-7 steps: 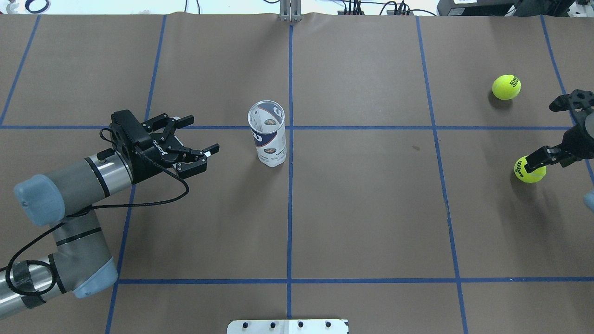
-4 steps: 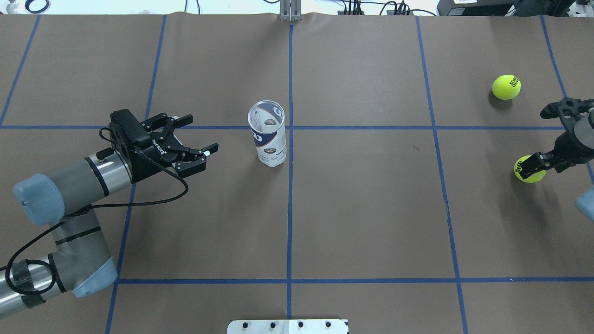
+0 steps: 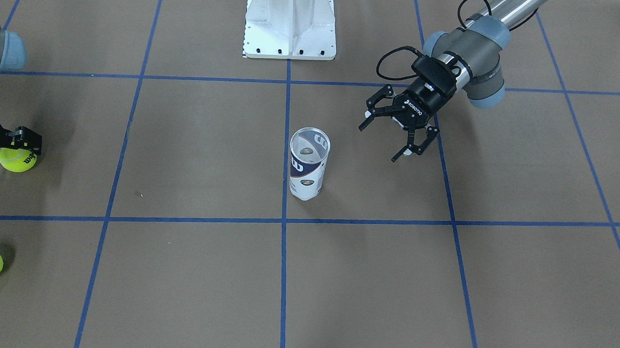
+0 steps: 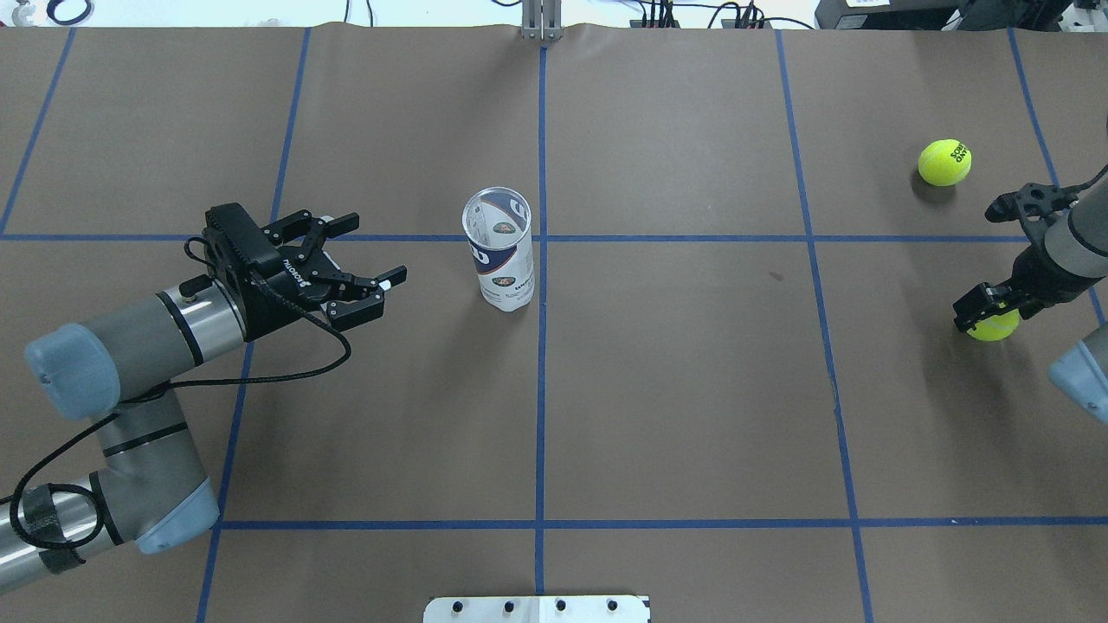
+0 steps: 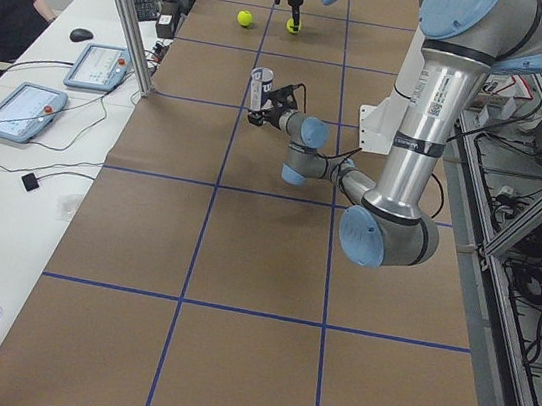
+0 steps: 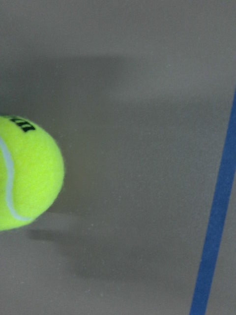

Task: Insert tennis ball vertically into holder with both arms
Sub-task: 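Lower the right gripper onto the nearer yellow tennis ball and grasp it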

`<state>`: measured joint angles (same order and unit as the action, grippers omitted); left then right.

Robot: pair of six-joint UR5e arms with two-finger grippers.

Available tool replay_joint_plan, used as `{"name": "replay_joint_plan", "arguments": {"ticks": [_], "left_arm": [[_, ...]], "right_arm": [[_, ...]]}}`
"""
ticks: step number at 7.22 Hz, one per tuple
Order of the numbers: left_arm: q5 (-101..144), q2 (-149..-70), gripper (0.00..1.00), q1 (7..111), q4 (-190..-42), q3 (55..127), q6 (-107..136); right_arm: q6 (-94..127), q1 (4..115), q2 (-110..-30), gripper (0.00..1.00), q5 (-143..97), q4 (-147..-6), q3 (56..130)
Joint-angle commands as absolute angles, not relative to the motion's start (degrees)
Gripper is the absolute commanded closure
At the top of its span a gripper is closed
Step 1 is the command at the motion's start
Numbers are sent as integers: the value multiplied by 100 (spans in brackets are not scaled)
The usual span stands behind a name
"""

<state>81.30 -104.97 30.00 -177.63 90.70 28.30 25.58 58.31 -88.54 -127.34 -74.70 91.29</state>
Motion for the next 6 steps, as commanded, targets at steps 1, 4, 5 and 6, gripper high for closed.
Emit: {"name": "replay_joint_plan", "arguments": {"ticks": [1, 4, 5, 6], "left_arm": [[8130, -10494, 1, 3006, -17763, 9044, 2830], [8130, -10503, 1, 2997, -17763, 9026, 2830], [8130, -10512, 1, 2980, -17763, 8992, 2830], [8130, -10520, 1, 2979, -17763, 9000, 2830]], "right_arm": [[2549, 5827, -8719, 1, -12735, -7471, 9044], [2531, 5827, -8710, 19, -12744, -7471, 8991], [2514, 5827, -8710, 28, -12770, -7471, 8991], [2479, 5836, -8710, 48, -12779, -7471, 8991]]}}
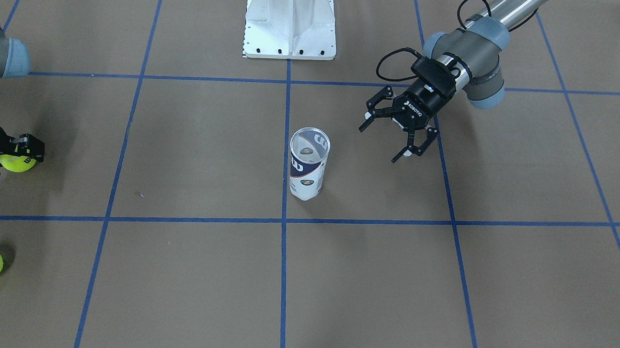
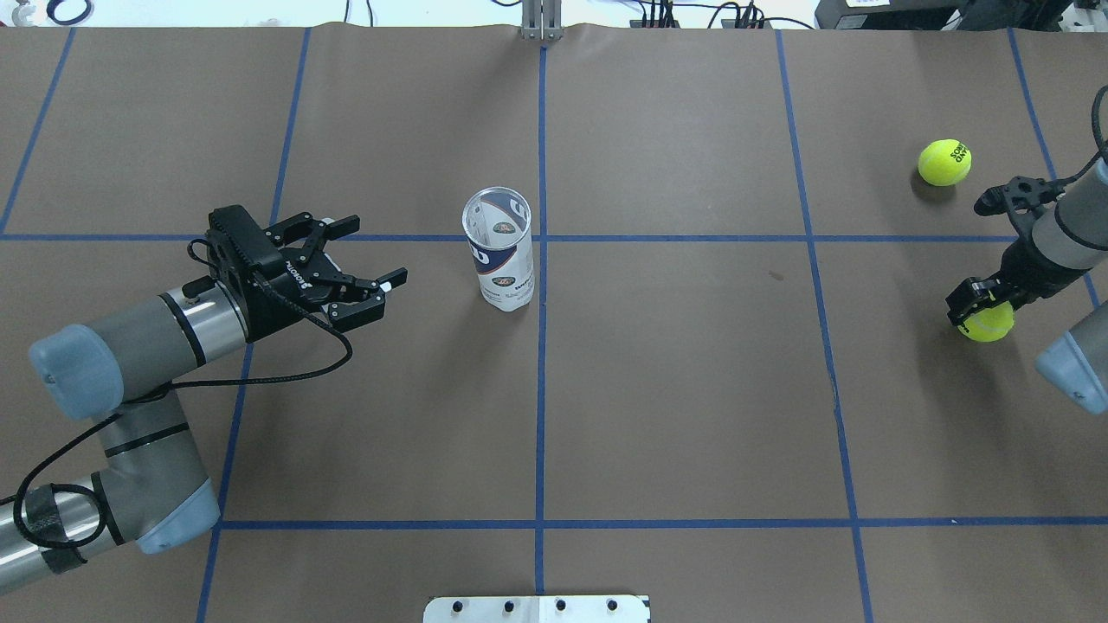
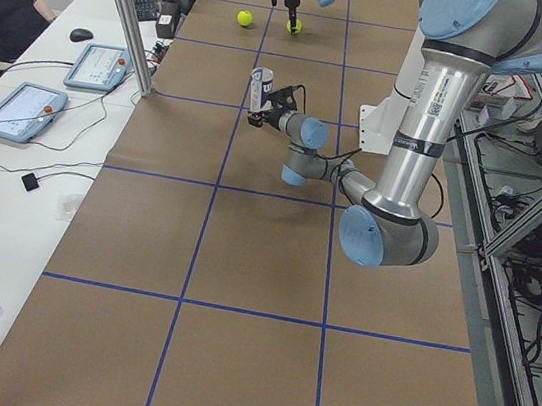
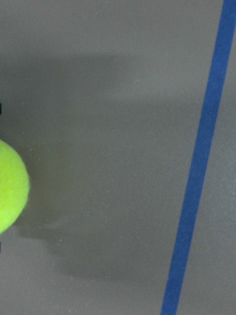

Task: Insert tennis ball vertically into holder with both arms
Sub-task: 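Lower the right gripper onto the nearer yellow tennis ball and grasp it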

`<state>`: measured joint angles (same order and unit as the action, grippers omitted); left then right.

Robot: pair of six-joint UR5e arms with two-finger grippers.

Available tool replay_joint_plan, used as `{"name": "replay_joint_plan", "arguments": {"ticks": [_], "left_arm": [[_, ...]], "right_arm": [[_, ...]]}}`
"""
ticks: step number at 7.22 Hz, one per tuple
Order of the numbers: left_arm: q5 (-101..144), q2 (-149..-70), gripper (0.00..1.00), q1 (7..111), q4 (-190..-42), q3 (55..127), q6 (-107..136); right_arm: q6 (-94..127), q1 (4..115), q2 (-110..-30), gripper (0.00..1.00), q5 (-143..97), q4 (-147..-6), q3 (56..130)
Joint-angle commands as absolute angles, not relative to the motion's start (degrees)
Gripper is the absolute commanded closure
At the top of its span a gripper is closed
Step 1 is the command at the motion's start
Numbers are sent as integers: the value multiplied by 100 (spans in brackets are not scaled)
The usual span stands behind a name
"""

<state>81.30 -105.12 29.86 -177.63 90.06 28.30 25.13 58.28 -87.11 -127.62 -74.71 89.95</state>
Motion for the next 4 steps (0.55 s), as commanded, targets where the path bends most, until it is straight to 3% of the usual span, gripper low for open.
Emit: {"name": "replay_joint_plan", "arguments": {"ticks": [1, 2, 4], "left_arm": [[8130, -10529, 1, 2979, -17763, 9000, 2830], [8130, -10564, 1, 2979, -17763, 9000, 2830], [8130, -10573, 1, 2962, -17745, 8939, 2830]], "right_arm": [[2444, 5862, -8693, 83, -12797, -7471, 9070], [2443, 5984, -8631, 100, -12832, -7471, 9175], [2461, 6396, -8343, 100, -13181, -7549, 9229]]}}
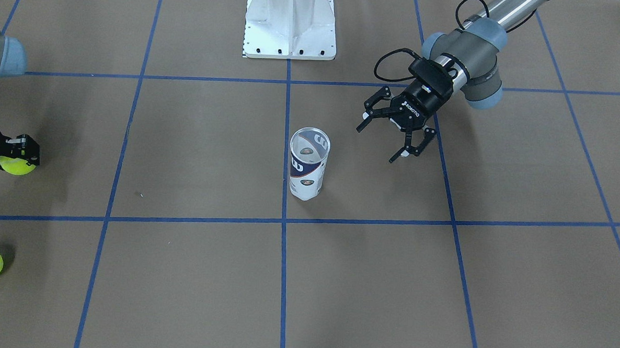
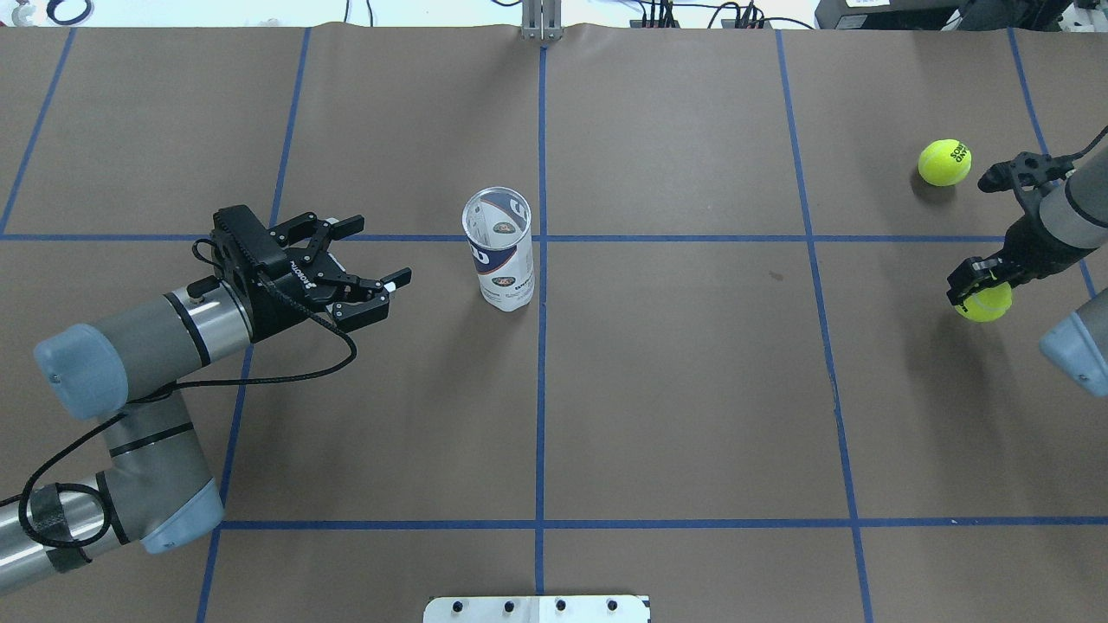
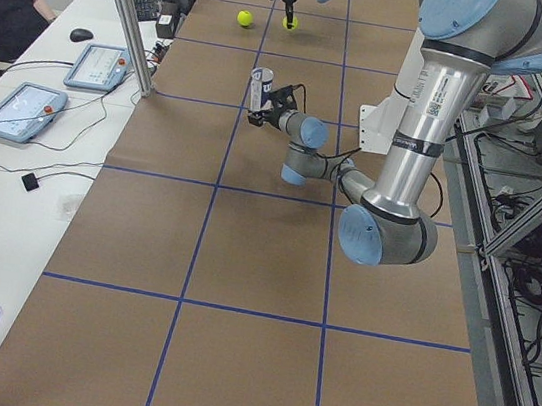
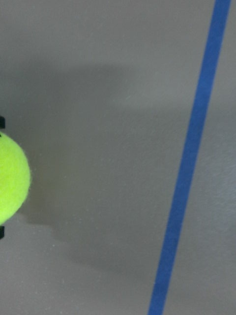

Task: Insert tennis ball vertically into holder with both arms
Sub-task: 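Lower the right gripper onto the nearer yellow tennis ball and grasp it, then lift the ball with the right gripper while the left gripper grasps the can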

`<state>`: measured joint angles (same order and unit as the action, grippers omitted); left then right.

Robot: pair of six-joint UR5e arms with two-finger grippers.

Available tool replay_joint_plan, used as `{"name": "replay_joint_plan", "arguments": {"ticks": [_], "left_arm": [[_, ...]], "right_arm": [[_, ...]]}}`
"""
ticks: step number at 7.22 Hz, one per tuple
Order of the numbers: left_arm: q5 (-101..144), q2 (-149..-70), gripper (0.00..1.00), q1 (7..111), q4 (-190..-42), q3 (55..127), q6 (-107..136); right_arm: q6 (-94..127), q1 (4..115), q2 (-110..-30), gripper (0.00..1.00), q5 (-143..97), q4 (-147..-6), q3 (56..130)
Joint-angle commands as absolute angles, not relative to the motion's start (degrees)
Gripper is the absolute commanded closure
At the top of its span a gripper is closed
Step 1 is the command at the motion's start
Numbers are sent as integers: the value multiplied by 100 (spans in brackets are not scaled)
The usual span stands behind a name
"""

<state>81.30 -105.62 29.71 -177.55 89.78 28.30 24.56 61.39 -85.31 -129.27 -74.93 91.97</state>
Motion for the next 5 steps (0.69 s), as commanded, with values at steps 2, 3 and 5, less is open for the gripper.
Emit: {"name": "replay_joint_plan", "arguments": {"ticks": [2, 3, 5], "left_arm": [[8374, -10643, 1, 2953, -17571, 8702, 2830], [8672, -10791, 1, 2962, -17204, 8675, 2830], [8807, -10985, 1, 2910, -16911, 8544, 2830]], "right_arm": [[2513, 6714, -8017, 100, -13587, -7576, 9220], [2522, 6837, -7920, 100, -13701, -7559, 9237], [2540, 6978, -7683, 100, -13799, -7550, 9290]]}}
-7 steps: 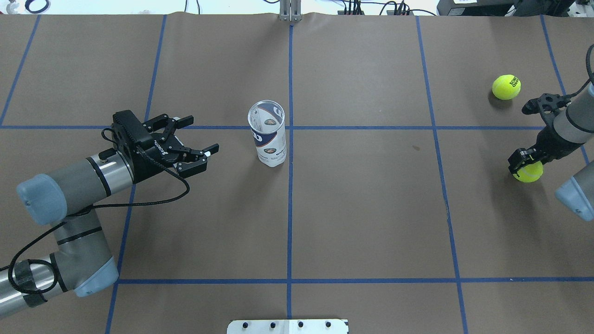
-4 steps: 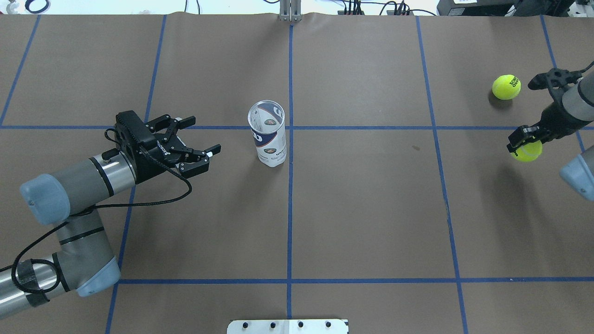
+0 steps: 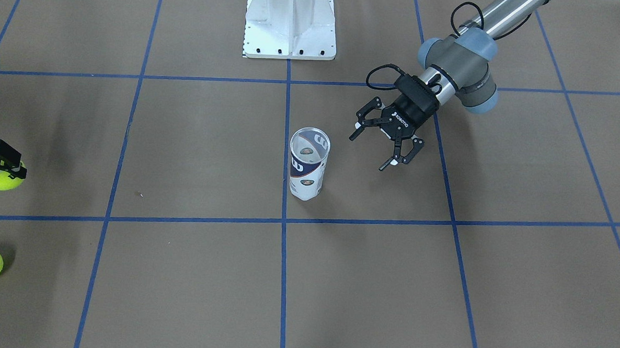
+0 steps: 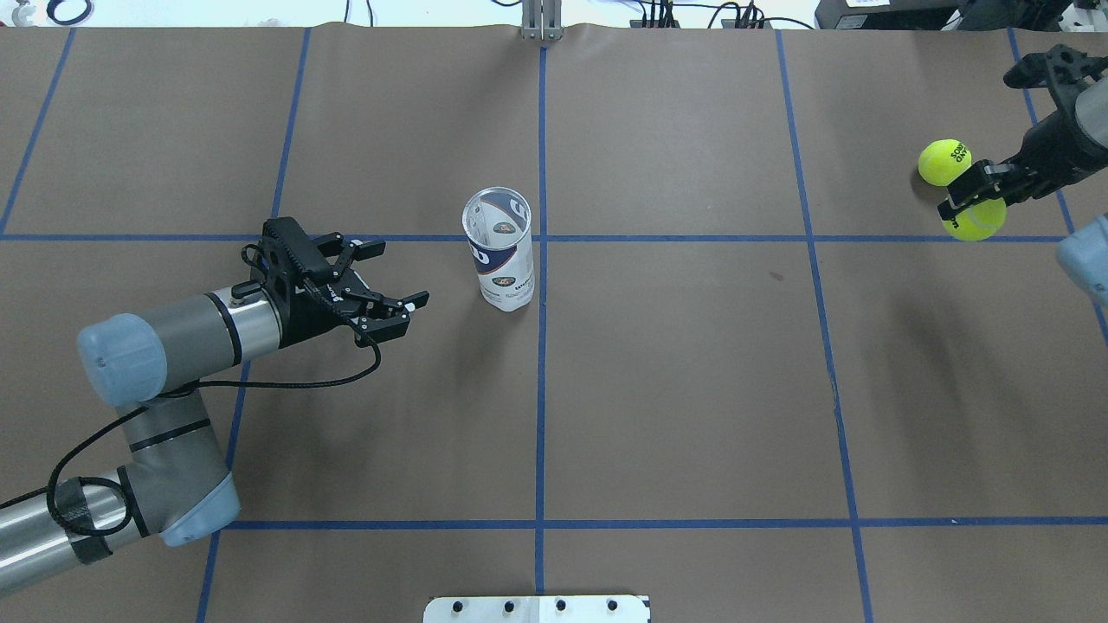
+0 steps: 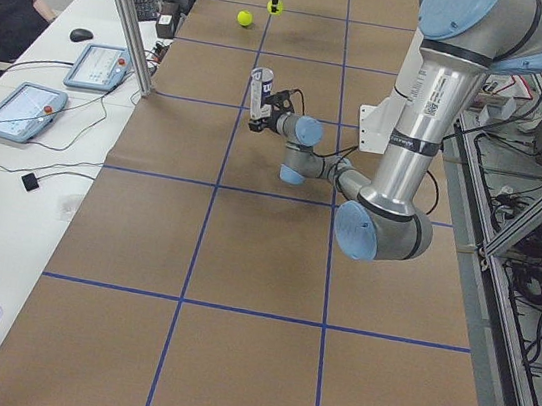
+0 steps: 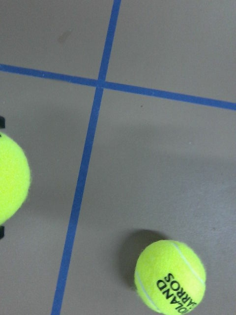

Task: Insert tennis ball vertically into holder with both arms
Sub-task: 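Lift the ball with the right gripper while the left gripper grasps the can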

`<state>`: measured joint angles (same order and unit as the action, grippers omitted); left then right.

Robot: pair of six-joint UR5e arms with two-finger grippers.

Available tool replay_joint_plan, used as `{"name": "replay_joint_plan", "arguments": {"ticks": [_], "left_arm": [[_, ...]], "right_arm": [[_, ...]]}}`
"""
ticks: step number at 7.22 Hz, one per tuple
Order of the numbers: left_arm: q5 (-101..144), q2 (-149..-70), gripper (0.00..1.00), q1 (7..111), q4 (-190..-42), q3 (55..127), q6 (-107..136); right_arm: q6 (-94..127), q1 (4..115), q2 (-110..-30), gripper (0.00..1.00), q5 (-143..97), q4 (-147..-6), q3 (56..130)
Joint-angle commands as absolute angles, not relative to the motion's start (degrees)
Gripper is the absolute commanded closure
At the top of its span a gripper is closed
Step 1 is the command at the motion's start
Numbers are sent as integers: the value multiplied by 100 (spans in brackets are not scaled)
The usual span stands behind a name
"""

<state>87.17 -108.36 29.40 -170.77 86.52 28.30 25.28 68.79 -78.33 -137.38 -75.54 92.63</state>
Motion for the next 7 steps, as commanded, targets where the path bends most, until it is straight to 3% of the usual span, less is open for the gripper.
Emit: {"name": "replay_joint_plan", "arguments": {"ticks": [1, 7], "left_arm": [[8798, -11213, 1, 2779, -16719, 8360, 2830], [8728, -11846, 2, 2610, -16752, 7824, 2812]], "right_arm": [[2540, 7005, -7612, 100, -13851, -7559, 9316], [2672, 7058, -7409, 100, -13860, -7567, 9483]]}}
